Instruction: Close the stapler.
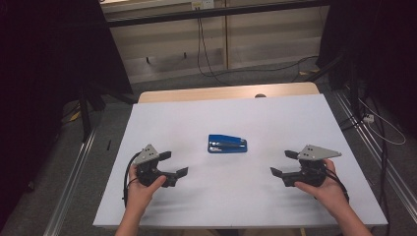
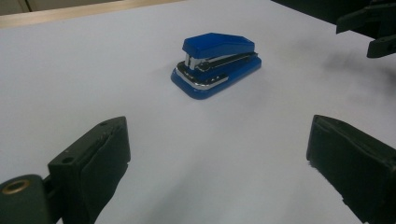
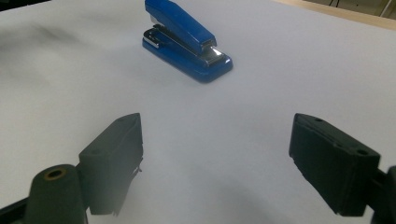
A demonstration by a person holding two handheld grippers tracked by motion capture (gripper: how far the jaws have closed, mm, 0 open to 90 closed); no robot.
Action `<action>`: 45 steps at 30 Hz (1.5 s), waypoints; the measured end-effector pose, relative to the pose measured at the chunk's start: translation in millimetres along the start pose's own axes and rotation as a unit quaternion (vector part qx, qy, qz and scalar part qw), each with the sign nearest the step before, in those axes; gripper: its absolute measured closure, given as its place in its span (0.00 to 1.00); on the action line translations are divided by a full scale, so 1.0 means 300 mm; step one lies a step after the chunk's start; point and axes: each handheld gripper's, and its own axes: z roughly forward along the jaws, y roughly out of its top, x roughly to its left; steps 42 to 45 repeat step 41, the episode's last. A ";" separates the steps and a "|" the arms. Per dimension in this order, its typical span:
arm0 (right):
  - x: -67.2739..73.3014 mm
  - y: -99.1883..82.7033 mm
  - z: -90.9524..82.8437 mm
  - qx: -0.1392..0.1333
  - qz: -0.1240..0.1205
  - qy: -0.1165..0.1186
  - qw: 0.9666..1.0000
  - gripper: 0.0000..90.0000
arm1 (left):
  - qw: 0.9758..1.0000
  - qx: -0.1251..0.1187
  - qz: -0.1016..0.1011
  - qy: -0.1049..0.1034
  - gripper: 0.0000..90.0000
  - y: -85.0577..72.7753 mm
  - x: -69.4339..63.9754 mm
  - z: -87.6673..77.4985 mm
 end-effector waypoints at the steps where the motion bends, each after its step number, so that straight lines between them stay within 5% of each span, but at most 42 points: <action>1: 0.000 -0.002 -0.003 0.000 0.000 0.000 1.000 0.20 | 1.000 0.001 0.002 0.000 0.07 -0.001 -0.001 -0.002; 25: -0.002 -0.040 -0.066 0.001 0.004 -0.006 1.000 0.20 | 1.000 0.000 -0.009 0.012 0.07 -0.048 0.018 -0.076; 45: 0.019 -0.036 -0.062 -0.001 -0.011 -0.008 1.000 0.20 | 1.000 -0.001 -0.008 0.020 0.08 -0.062 0.029 -0.098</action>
